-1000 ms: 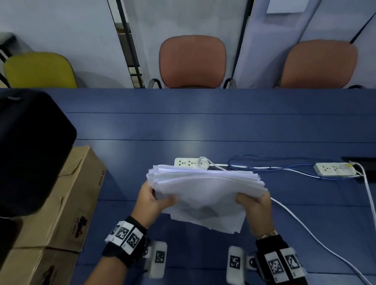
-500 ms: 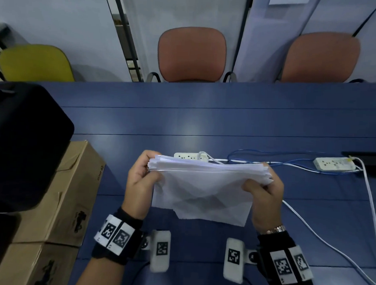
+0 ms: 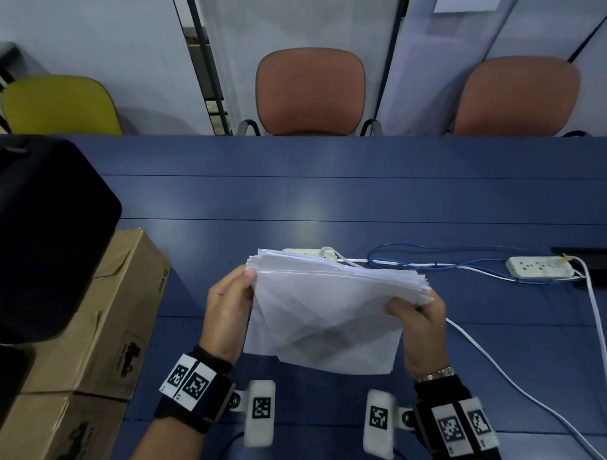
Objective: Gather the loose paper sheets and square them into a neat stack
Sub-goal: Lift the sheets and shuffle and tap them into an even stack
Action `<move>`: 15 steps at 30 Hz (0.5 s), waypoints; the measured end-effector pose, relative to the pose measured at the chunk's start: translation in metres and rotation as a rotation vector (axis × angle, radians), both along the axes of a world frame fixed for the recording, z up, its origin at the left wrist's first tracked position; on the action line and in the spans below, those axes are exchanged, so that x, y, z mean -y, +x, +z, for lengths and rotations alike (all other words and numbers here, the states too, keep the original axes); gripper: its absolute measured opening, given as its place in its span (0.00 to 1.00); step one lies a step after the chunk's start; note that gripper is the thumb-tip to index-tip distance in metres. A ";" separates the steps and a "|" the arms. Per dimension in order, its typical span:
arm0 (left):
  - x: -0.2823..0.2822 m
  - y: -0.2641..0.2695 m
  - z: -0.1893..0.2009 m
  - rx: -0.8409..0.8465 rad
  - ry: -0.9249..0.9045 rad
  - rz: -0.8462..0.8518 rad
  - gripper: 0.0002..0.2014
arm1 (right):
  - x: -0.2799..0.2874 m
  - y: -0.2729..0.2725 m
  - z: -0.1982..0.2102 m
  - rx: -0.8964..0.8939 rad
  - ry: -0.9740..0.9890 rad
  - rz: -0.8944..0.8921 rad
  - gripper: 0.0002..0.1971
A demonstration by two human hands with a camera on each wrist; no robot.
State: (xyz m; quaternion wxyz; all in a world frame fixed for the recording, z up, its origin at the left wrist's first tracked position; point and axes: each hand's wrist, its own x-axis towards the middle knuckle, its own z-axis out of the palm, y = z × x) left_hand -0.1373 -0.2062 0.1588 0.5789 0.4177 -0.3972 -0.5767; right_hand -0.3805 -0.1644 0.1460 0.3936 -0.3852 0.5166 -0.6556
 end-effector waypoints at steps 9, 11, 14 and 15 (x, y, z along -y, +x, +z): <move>0.002 0.001 -0.012 -0.140 0.093 0.051 0.36 | 0.000 0.005 -0.002 -0.018 -0.011 -0.026 0.09; 0.003 0.009 -0.020 -0.155 0.031 -0.073 0.37 | 0.000 0.001 -0.005 -0.015 -0.026 -0.003 0.09; 0.006 0.021 -0.037 0.120 -0.010 -0.225 0.35 | 0.002 -0.011 -0.021 -0.051 0.067 0.074 0.14; 0.007 0.022 -0.042 0.206 0.009 -0.290 0.37 | 0.002 -0.015 -0.027 -0.058 0.138 0.099 0.15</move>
